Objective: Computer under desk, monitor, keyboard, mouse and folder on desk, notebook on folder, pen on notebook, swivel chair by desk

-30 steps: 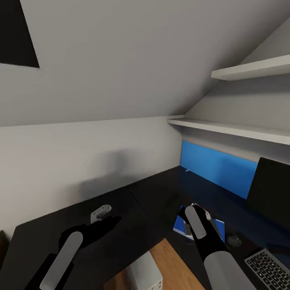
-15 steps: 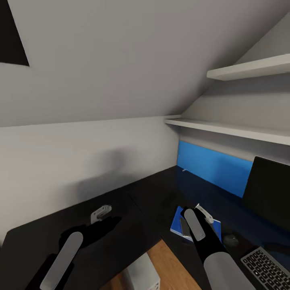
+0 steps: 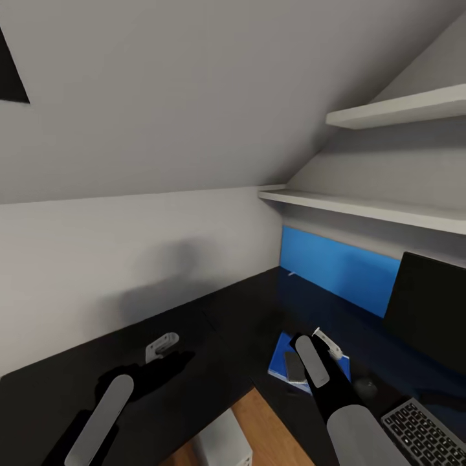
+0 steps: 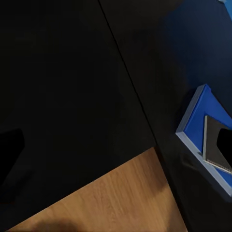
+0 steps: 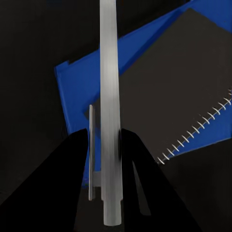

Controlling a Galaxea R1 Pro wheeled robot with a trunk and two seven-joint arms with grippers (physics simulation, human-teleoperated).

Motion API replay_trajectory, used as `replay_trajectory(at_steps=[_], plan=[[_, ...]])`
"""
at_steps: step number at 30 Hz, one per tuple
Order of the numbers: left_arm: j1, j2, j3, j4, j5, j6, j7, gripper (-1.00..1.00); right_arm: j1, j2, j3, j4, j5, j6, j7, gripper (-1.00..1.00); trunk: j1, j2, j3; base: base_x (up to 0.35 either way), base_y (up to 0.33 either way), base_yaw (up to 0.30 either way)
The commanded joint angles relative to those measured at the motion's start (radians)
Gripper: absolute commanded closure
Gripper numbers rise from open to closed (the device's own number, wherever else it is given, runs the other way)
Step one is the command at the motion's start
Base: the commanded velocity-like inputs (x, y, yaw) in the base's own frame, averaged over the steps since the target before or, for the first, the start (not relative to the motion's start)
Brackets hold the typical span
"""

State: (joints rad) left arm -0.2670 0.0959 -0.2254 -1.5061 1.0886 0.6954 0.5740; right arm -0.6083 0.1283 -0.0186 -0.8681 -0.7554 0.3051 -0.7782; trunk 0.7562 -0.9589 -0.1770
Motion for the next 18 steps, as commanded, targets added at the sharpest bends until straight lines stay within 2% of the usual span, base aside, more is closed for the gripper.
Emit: replay_trajectory(at_steps=[1,9,13,14,18], plan=[[0.000,0.001,-0.002,-0.001,0.010,0.000,0.010,-1.00,-0.001,0.001,-0.002,-0.002,-0.003,0.006,-0.003,1.00,0.000,-0.001,-0.002,0.160,-0.169,-0.002],[0.003,-0.004,0.009,0.001,0.015,0.001,0.010,-1.00,-0.001,0.001,-0.001,-0.002,-0.004,0.005,-0.004,1.00,0.000,-0.001,-0.002,0.067,-0.071,-0.001],[0.003,-0.008,0.031,-0.002,0.022,0.003,0.008,-1.00,-0.001,0.001,-0.001,-0.002,-0.004,0.005,-0.004,1.00,0.000,-0.001,-0.002,0.013,-0.014,0.000],[0.003,-0.011,0.052,-0.006,0.027,0.005,0.002,-1.00,-0.001,0.001,-0.002,-0.002,-0.004,0.006,-0.004,1.00,0.004,-0.008,-0.005,0.004,-0.004,0.000],[0.003,-0.011,0.061,-0.008,0.028,0.008,-0.001,-1.00,-0.001,0.001,-0.002,-0.002,-0.004,0.005,-0.005,1.00,0.020,-0.036,-0.017,0.002,-0.002,0.000]])
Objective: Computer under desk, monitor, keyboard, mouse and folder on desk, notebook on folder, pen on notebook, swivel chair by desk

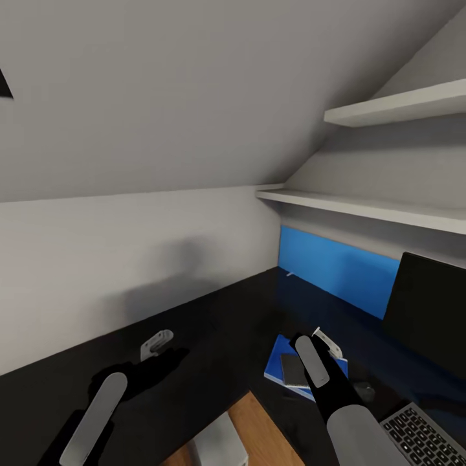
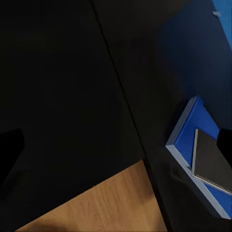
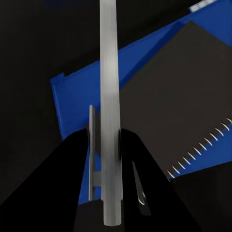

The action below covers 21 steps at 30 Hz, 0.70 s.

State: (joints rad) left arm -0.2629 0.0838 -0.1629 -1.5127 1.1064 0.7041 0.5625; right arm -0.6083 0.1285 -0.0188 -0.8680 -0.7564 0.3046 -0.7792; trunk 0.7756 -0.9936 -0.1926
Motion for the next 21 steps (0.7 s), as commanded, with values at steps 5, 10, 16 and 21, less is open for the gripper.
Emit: replay_trajectory(at_steps=[5,10,16,21], plan=[[-0.001,0.001,0.003,-0.002,0.012,0.005,0.009,-1.00,-0.001,0.000,-0.002,-0.002,-0.002,0.005,-0.004,1.00,0.019,-0.036,-0.017,0.000,0.000,0.000],[-0.001,0.001,0.004,-0.001,0.013,0.008,0.008,-1.00,-0.001,0.001,-0.003,-0.001,-0.001,0.006,-0.006,1.00,0.039,-0.071,-0.033,0.000,0.000,-0.103],[-0.001,0.001,0.004,-0.001,0.013,0.009,0.009,-1.00,-0.001,0.002,-0.003,0.000,-0.001,0.005,-0.008,1.00,0.062,-0.113,-0.052,0.000,0.000,-0.221],[-0.001,0.001,0.003,-0.001,0.013,0.009,0.008,-1.00,-0.001,0.002,-0.003,0.000,0.000,0.003,-0.010,1.00,0.081,-0.148,-0.067,0.000,0.000,-0.072]])
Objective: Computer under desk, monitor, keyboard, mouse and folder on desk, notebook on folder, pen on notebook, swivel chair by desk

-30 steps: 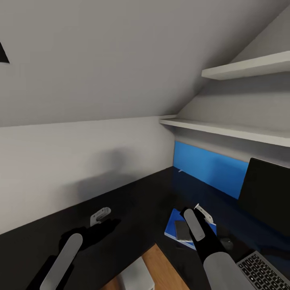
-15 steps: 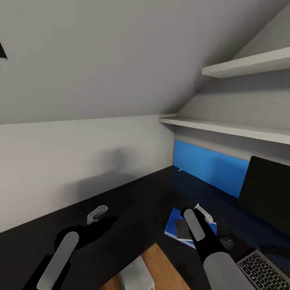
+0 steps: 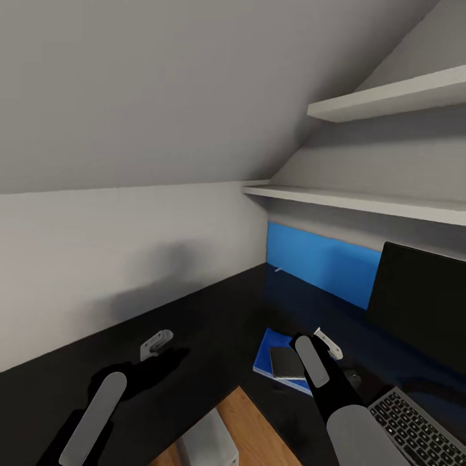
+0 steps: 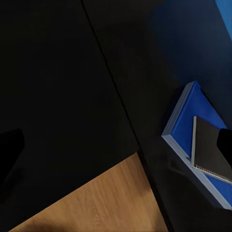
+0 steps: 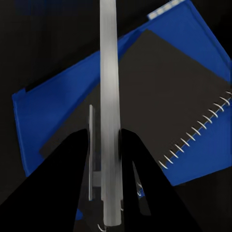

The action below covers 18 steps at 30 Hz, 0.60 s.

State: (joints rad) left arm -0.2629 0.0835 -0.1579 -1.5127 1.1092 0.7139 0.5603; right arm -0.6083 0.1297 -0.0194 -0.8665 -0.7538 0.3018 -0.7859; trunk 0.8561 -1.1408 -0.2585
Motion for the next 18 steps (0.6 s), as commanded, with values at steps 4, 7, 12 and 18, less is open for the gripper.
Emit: replay_trajectory(at_steps=[4,7,12,18], plan=[[-0.001,0.001,-0.002,-0.001,0.011,-0.001,0.010,-1.00,-0.001,0.001,-0.002,-0.002,-0.003,0.006,-0.004,1.00,0.016,-0.029,-0.014,0.000,0.000,-0.020],[-0.001,0.001,-0.002,-0.001,0.011,-0.001,0.010,-1.00,-0.001,0.001,-0.002,-0.002,-0.003,0.007,-0.004,1.00,0.027,-0.050,-0.023,0.000,0.000,-0.007],[-0.001,0.001,-0.002,0.000,0.011,0.000,0.010,-1.00,-0.002,0.001,-0.003,-0.002,-0.003,0.009,-0.006,1.00,0.046,-0.085,-0.039,0.000,0.000,-0.002],[-0.001,0.001,-0.003,0.000,0.011,0.000,0.010,-1.00,-0.002,0.001,-0.003,-0.001,-0.003,0.010,-0.007,1.00,0.069,-0.127,-0.058,0.000,0.000,0.000]])
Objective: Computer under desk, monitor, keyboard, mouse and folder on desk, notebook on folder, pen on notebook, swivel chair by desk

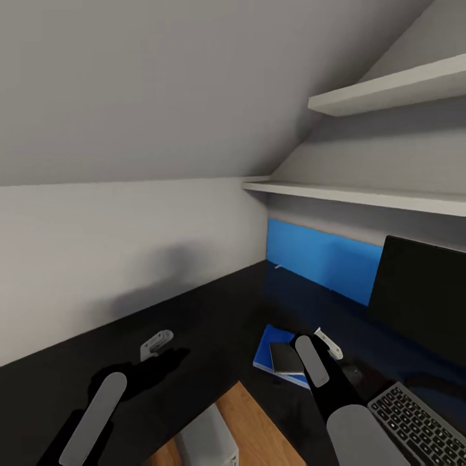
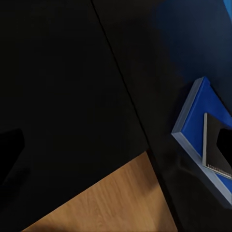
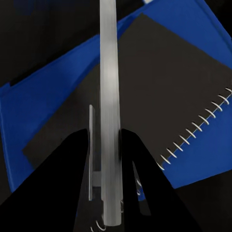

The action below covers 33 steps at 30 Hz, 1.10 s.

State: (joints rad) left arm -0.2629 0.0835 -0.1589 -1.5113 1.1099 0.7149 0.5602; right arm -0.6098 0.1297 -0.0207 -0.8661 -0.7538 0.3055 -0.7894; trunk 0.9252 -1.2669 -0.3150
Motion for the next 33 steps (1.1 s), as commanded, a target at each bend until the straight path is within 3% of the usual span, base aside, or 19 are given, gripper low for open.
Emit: replay_trajectory(at_steps=[1,17,30,33], plan=[[-0.001,0.001,-0.002,-0.001,0.011,-0.001,0.010,-1.00,-0.001,0.001,-0.002,-0.002,-0.003,0.006,-0.004,1.00,0.004,-0.008,-0.005,0.000,0.000,0.000],[-0.001,0.001,-0.001,-0.001,0.011,0.000,0.010,-1.00,-0.016,0.001,-0.002,0.036,-0.002,0.007,-0.004,1.00,0.065,-0.120,-0.055,0.000,0.000,0.000],[-0.001,0.001,-0.001,-0.006,0.010,0.000,0.010,-1.00,-0.018,0.001,-0.002,0.040,-0.002,0.007,-0.004,1.00,0.065,-0.120,-0.055,0.000,0.000,0.000],[-0.001,0.001,0.000,-0.006,0.010,0.000,0.010,-1.00,-0.018,0.001,-0.002,0.041,-0.002,0.007,-0.004,1.00,0.077,-0.141,-0.064,0.000,0.000,0.000]])
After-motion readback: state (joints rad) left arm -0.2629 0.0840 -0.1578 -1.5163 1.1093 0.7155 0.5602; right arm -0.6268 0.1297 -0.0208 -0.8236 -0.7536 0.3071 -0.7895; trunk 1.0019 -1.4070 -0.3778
